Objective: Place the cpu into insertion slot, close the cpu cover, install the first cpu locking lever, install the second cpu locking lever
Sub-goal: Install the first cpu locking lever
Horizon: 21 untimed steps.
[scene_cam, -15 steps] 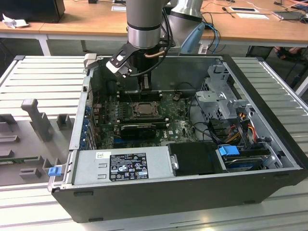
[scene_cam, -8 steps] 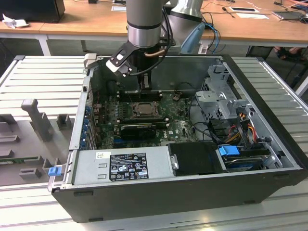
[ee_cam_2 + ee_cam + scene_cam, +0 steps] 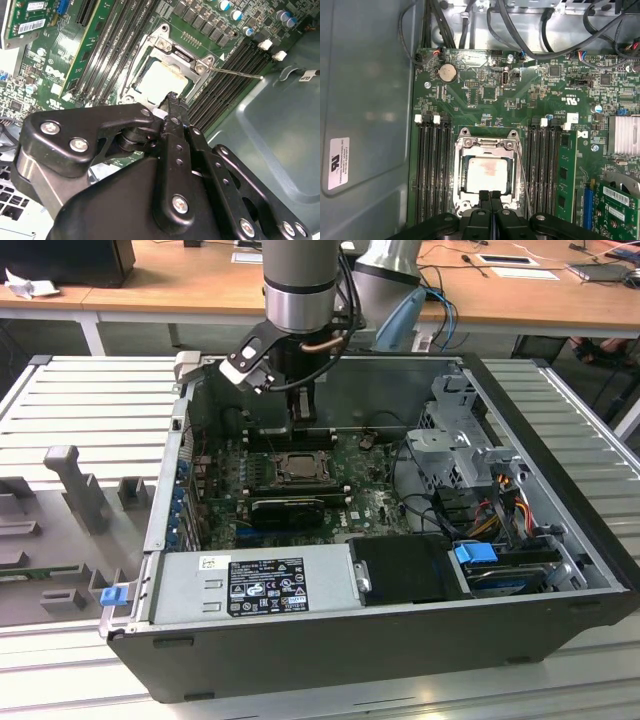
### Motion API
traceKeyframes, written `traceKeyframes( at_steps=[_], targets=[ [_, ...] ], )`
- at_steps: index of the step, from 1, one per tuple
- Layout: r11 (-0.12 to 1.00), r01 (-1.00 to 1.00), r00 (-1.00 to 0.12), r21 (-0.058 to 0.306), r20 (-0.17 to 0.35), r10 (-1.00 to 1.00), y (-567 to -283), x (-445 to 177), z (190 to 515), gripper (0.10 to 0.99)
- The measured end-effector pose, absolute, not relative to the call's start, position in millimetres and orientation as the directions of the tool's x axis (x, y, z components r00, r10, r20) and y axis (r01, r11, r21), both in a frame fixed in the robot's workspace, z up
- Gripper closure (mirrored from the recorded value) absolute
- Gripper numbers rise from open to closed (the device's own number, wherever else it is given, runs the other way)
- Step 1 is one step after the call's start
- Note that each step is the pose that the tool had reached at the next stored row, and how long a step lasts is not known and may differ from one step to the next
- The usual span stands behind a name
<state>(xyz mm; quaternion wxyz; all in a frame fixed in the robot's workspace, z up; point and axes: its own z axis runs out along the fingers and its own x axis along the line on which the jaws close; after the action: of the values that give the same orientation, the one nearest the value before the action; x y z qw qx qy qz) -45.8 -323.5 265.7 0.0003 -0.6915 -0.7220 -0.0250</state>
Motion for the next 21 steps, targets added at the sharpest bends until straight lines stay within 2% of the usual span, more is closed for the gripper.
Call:
traceKeyframes(
  at_steps=[3, 9, 21],
  targets=[
    [0.082, 0.996, -0.083, 0.035, 0.035, 0.996, -323.5, -45.8, 265.8, 0.98],
    [0.253, 0.967, -0.254, 0.036, 0.035, 0.967, -323.5, -45.8, 265.7, 0.98],
    [0.316, 0.948, -0.317, 0.035, 0.034, 0.948, -323.5, -45.8, 265.7, 0.98]
  ],
)
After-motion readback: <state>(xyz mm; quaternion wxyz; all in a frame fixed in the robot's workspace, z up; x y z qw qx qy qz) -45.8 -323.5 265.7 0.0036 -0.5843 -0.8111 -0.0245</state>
